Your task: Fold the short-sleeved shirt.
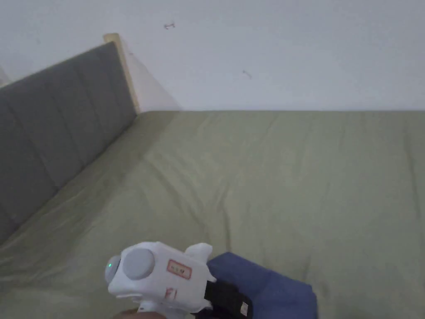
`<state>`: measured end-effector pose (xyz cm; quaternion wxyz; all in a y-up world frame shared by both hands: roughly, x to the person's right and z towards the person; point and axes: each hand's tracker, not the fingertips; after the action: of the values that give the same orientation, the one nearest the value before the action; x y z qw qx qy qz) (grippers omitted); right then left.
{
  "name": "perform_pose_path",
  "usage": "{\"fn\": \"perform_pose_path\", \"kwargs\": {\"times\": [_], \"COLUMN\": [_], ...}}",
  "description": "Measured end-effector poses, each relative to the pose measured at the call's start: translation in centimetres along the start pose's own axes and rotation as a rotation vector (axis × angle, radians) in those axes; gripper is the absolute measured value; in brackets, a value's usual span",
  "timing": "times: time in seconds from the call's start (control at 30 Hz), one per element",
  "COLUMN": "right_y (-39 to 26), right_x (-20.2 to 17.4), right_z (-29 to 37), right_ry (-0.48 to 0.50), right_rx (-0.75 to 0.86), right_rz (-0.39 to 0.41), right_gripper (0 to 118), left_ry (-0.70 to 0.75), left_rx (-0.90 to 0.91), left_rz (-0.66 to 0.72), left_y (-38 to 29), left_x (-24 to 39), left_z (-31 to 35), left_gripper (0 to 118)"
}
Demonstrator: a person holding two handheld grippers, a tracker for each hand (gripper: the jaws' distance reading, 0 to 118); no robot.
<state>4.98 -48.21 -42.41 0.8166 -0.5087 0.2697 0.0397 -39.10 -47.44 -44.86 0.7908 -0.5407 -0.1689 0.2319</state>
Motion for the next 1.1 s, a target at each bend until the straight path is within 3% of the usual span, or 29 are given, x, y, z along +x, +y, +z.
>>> {"fn": "perform_pose_path", "kwargs": {"times": [0.17,0.27,0.3,0.4,0.43,0.53,0.6,0.63,0.73,0.77,0.8,0.83,0.87,0.97,1.1], "right_y": [-2.2,-2.3,-2.2,-1.3,-1.1,-0.2,-0.2,0.0,0.3,0.4,0.5,0.7,0.9,1.4,1.1], "right_x": [-3.8,-5.7,-6.3,-7.5,-7.7,-7.4,-5.9,-5.6,-4.4,-3.9,-3.6,-3.3,-3.0,-2.1,-0.6], "right_z": [0.5,-0.2,-0.3,-0.2,0.0,1.1,1.3,1.7,3.7,4.6,5.4,6.3,7.3,10.4,15.7], "right_ry": [0.006,0.034,0.037,0.035,0.038,0.032,-0.009,-0.032,-0.062,-0.055,-0.045,-0.045,-0.054,-0.084,-0.102], "right_rx": [-0.094,-0.148,-0.153,-0.147,-0.138,-0.054,0.011,0.032,0.116,0.164,0.206,0.245,0.274,0.336,0.485], "right_rz": [-0.013,0.017,0.036,0.065,0.066,0.045,0.046,0.045,0.048,0.051,0.050,0.043,0.033,0.010,-0.052], "right_gripper": [0,0,0,0,0,0,0,0,0,0,0,0,0,0,0], "left_ry": [0.615,0.836,0.896,1.014,1.021,1.021,1.042,0.960,0.595,0.449,0.379,0.341,0.345,0.230,0.305], "left_rx": [-0.082,-0.170,-0.194,-0.209,-0.198,-0.056,0.074,0.148,0.298,0.359,0.389,0.426,0.456,0.569,0.849], "left_rz": [-0.256,-0.289,-0.307,-0.305,-0.298,-0.298,-0.222,-0.172,0.038,0.057,0.045,0.027,-0.020,-0.126,-0.221], "left_y": [2.4,3.3,3.3,3.2,3.1,3.2,3.1,3.2,2.2,1.0,0.4,-0.7,-1.8,-5.3,-9.3], "left_x": [-7.6,-12.3,-13.6,-15.8,-16.1,-15.6,-14.0,-13.4,-9.3,-5.9,-4.1,-1.6,0.6,8.8,17.5], "left_z": [9.1,10.8,11.1,11.7,12.0,13.2,14.2,14.5,14.5,13.4,12.5,10.9,9.9,7.1,7.2], "left_gripper": [18,21,26,104,116,116,116,115,97,97,66,9,0,0,0]}}
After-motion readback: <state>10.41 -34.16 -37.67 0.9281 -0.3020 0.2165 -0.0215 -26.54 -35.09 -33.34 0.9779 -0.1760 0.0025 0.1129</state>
